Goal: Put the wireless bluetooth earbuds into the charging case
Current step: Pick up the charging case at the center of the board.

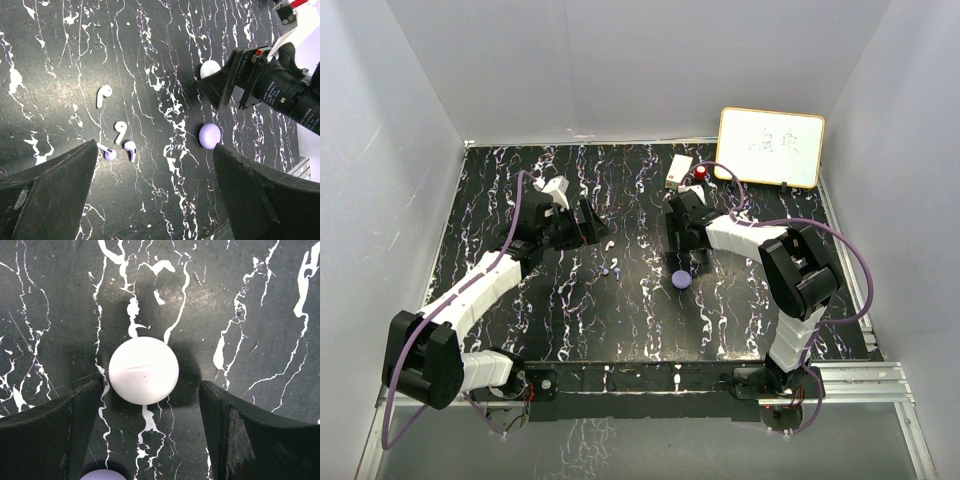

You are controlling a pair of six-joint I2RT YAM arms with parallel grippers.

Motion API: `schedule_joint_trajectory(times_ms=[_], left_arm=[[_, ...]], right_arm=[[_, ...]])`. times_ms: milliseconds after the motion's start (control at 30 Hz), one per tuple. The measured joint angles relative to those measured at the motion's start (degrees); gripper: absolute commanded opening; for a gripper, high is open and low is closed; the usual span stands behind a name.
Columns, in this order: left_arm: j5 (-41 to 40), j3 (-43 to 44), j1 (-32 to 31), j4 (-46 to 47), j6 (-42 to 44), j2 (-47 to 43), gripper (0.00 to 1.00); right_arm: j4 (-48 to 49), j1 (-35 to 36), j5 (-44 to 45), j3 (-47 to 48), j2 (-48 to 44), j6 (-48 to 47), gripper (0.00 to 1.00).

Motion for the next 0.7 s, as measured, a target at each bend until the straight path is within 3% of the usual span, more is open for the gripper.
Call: schedule_joint_trajectory(times_ms=[700], left_arm=[[-1.29, 0.0, -0.33, -0.33, 0.57, -0.02, 0.99]], right_arm=[[3.02, -2.38, -5.4, 0.0, 0.92, 0.46, 0.46]])
